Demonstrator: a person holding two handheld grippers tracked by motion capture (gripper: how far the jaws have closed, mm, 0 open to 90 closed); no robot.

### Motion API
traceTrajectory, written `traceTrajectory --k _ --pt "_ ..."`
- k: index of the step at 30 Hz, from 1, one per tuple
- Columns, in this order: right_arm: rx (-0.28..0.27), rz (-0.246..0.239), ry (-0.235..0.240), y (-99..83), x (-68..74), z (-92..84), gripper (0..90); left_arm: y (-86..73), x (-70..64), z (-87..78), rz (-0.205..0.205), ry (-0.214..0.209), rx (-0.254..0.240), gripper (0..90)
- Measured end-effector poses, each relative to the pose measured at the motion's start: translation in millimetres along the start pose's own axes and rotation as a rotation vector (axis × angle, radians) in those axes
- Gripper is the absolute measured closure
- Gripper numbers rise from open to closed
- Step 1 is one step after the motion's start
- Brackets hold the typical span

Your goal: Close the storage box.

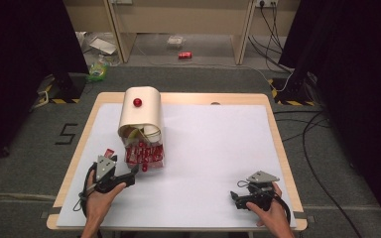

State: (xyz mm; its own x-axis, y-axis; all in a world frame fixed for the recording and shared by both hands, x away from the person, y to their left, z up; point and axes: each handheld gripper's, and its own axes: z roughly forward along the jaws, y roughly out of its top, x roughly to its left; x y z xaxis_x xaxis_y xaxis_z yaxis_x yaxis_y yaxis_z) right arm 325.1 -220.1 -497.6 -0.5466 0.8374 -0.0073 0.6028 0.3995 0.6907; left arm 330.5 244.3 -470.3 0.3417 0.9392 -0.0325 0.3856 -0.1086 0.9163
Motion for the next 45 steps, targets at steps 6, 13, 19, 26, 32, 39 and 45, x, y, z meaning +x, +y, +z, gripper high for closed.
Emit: traceTrajectory --k 6,13,19,26,32,39,45 --pt "0.0 -0.001 0.0 0.0 0.0 0.0 0.2 1.4 3.1 5.2 -0.022 -0.004 -0.001 14.6" --pt "0.0 -0.001 -0.001 0.0 0.0 0.0 0.2 2.6 5.9 10.3 -0.037 -0.005 -0.004 14.7" --pt "0.0 0.0 0.0 0.0 0.0 0.0 0.2 3.5 7.4 14.2 -0.045 -0.004 -0.009 14.7" --pt "0.0 0.0 0.0 0.0 0.0 0.0 0.2 4.2 10.0 18.2 -0.048 -0.006 -0.013 14.5" --pt "0.0 0.0 0.0 0.0 0.0 0.0 0.2 4.8 11.6 22.1 -0.056 -0.002 -0.017 14.5" --pt "0.0 0.0 -0.001 0.0 0.1 -0.1 0.2 6.1 13.2 25.2 -0.056 0.0 -0.018 14.5" --pt "0.0 0.0 -0.001 0.0 0.0 0.0 0.2 10.1 13.0 27.8 -0.041 0.008 -0.015 14.5"
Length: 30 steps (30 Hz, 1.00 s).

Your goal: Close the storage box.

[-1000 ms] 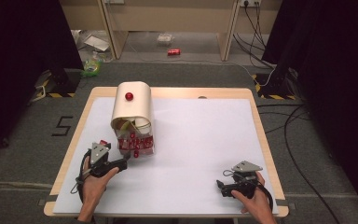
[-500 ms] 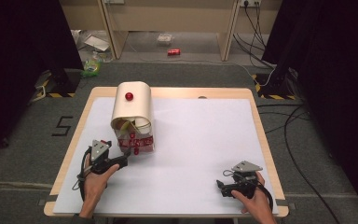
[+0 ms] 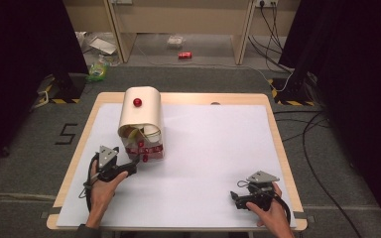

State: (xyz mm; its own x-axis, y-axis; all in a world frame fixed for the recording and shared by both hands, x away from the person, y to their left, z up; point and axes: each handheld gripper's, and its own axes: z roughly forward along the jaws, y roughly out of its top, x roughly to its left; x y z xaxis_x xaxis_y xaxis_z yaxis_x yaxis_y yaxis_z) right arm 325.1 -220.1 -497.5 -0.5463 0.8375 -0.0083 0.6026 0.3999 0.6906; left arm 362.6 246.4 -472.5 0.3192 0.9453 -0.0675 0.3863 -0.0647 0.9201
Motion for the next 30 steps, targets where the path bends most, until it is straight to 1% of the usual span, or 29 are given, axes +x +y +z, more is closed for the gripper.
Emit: traceTrajectory --k 3,10,13,15,18,21,23,27,30 --pt "0.0 0.0 0.001 0.0 -0.1 0.1 0.2 0.7 0.2 1.4 0.007 0.007 -0.001 14.5" --pt "0.0 -0.001 0.0 0.0 0.0 0.0 0.2 1.9 2.6 6.0 -0.001 0.01 -0.004 14.3" --pt "0.0 0.0 0.0 0.0 0.0 0.0 0.2 2.0 3.0 6.2 0.003 0.007 -0.006 14.4" --pt "0.0 0.0 0.001 0.0 0.0 0.1 0.2 1.9 3.5 6.4 -0.003 0.003 -0.005 14.1" --pt "0.0 0.0 0.0 0.0 0.0 0.0 0.2 2.2 2.9 6.5 0.003 0.01 -0.006 13.9" --pt "0.0 0.001 0.0 0.0 0.1 0.0 0.2 2.2 3.1 6.7 -0.002 0.012 -0.004 13.0" --pt "0.0 0.0 0.001 0.0 0.0 0.1 0.2 2.2 2.4 6.7 0.005 0.017 -0.006 13.0" --pt "0.0 0.0 0.001 0.0 0.0 0.1 0.2 2.2 2.1 6.7 0.002 0.022 -0.006 12.5" --pt "0.0 0.0 0.001 0.0 0.0 0.0 0.2 1.8 2.3 5.9 -0.002 0.014 -0.005 13.6"
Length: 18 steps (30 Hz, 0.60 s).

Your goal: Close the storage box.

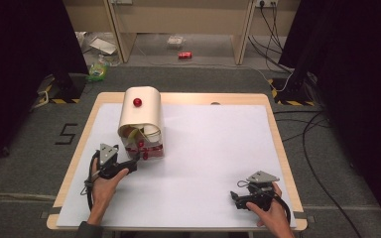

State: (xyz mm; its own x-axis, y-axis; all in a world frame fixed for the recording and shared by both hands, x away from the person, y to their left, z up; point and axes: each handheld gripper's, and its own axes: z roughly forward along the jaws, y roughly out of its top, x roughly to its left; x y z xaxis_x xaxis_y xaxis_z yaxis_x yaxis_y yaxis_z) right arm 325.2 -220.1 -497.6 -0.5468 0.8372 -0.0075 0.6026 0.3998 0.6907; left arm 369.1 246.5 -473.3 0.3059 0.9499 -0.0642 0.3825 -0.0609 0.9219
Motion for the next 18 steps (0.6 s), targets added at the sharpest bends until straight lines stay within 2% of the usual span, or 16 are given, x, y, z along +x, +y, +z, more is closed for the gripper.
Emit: traceTrajectory --k 5,8,18 --pt "0.001 0.0 0.0 0.0 0.0 0.0 0.2 -0.6 -1.3 -3.2 -0.001 -0.007 -0.001 18.3" --pt "0.001 0.0 0.0 0.0 0.0 -0.1 0.2 -1.1 0.4 -6.1 -0.019 -0.029 -0.003 18.2" --pt "-0.002 0.001 0.0 -0.2 0.1 0.0 0.2 -0.9 1.2 -13.4 -0.032 -0.028 -0.004 17.6"
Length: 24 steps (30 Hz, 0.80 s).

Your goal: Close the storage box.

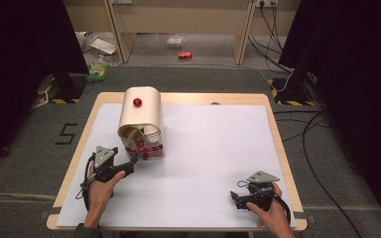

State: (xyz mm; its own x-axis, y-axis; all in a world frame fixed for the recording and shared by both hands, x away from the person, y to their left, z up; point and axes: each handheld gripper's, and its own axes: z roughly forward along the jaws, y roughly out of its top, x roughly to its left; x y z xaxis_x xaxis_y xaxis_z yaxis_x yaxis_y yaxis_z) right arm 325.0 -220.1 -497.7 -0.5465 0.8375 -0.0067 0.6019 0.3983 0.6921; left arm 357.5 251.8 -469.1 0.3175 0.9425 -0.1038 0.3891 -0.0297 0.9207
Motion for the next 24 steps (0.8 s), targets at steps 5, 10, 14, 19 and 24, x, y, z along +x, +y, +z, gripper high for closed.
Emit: traceTrajectory --k 5,10,14,19,24 --pt "0.001 0.001 0.0 0.0 0.1 -0.1 0.2 0.4 -0.8 -5.3 -0.009 -0.002 -0.009 17.5" --pt "0.0 0.0 -0.001 0.0 0.1 -0.1 0.2 0.3 -2.9 -8.8 0.003 -0.004 -0.011 17.0" --pt "0.0 -0.001 -0.001 0.0 0.0 0.0 0.3 -0.2 -4.4 -11.9 0.007 -0.007 -0.009 16.8" --pt "0.0 -0.001 -0.001 0.0 0.1 0.0 0.2 -5.4 -5.3 -14.5 -0.018 -0.026 -0.004 16.8" --pt "0.0 -0.001 -0.001 0.0 0.0 0.0 0.2 -7.8 -6.2 -17.2 -0.022 -0.031 -0.002 16.8"
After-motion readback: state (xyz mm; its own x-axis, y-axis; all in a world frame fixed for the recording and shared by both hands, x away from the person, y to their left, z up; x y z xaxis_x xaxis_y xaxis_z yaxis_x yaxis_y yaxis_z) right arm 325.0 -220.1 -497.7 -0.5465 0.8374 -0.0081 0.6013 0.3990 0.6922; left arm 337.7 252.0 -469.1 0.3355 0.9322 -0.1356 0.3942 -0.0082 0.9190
